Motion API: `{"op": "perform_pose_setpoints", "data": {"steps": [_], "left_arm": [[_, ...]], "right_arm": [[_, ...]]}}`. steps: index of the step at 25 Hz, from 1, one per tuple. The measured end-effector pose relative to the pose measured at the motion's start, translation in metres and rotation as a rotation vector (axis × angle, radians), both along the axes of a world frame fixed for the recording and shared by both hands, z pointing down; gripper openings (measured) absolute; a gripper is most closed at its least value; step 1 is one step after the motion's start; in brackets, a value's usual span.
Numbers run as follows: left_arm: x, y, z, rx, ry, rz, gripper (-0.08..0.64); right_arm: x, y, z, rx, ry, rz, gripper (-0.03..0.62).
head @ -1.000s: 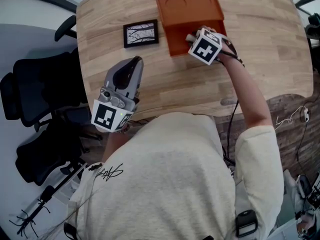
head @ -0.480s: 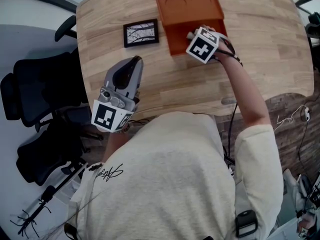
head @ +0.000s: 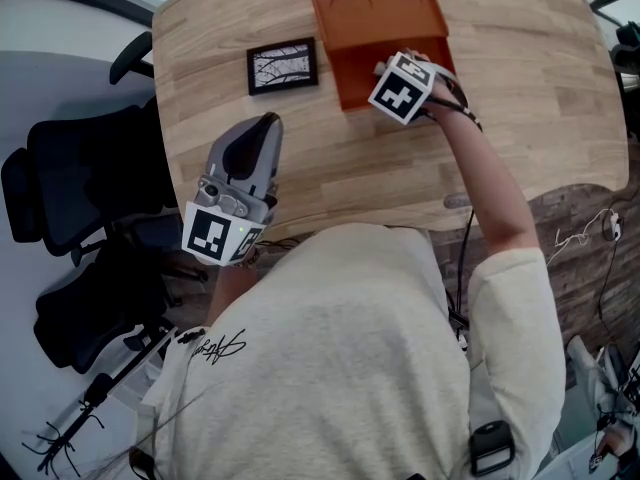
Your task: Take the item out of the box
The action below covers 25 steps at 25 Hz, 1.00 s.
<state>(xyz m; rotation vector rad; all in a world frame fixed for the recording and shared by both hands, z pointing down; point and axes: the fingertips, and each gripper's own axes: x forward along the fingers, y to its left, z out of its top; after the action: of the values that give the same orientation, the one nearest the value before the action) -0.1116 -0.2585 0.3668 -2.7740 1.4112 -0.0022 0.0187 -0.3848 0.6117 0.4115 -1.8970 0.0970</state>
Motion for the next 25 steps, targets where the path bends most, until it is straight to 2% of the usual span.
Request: {"op": "perform_pose_setpoints", "data": {"steps": [13,21,25], "left_arm": [[-0.004,0.001,-0.002,0.010,0.013,0.009,0.011],[-0.007,0.006,-0.004,0.017,0.015,0.012,0.011],[-0.009,0.009,-0.007,0.022,0.014,0.010,0.011]], "right_arm": [[-0.001,-0.003,0.000,0.026,0.015,0.035,0.132],[-0.001,-0.009,-0.001,0.140,0.062,-0.006,0.129],[-0.008,-0.005,-0.009,0.155,0.037,-0.020,0.129]]}}
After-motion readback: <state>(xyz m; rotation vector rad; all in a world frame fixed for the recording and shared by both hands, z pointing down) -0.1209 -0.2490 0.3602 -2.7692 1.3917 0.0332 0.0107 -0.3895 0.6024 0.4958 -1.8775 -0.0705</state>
